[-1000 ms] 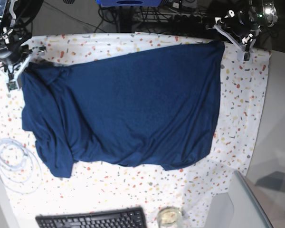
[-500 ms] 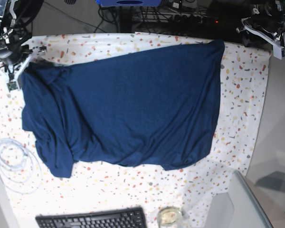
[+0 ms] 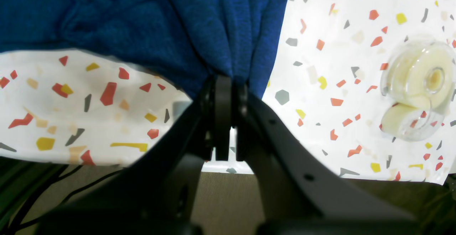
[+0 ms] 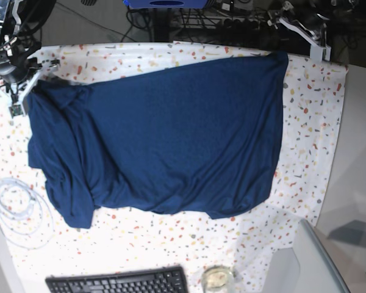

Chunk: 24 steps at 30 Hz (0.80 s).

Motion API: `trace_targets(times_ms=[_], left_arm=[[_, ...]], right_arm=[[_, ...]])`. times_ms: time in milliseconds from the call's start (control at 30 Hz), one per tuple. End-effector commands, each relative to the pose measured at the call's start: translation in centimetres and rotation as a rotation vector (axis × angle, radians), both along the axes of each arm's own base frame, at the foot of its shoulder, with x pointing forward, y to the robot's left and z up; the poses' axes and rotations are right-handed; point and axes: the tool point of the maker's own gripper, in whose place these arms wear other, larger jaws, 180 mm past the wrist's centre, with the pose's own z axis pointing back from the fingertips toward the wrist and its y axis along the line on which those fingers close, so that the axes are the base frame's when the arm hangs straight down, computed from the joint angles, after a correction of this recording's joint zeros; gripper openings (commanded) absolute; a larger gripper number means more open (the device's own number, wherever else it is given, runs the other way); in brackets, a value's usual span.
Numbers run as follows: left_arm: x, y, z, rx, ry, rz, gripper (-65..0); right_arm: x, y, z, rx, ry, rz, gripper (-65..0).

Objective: Layout the t-shirt on the table in an organized manner, then fold the t-shirt properly
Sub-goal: 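Hold the shirt edge with both grippers and tug it taut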

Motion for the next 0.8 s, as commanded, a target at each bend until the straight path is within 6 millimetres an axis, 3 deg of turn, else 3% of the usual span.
trace_targets(times_ms=[0, 267, 667, 767], left_arm=[[0.8, -0.1, 0.7, 0.001, -0.064, 0.019, -23.2], [1.1, -0.2, -0.4, 0.011, -0.086, 0.056, -23.2], [2.8, 0.0, 0.3, 0.019, -0.129, 0.052, -23.0], [3.1, 1.3, 1.0, 0.048, -0.148, 0.08, -23.0]], right_arm=[[0.5, -0.7, 0.7, -0.02, -0.028, 0.001, -65.0], [0.6, -0.5, 0.7, -0.018, -0.028, 0.005, -65.0], [0.6, -0.6, 0.7, -0.019, -0.028, 0.002, -65.0], [0.6, -0.6, 0.7, -0.019, -0.028, 0.002, -65.0]])
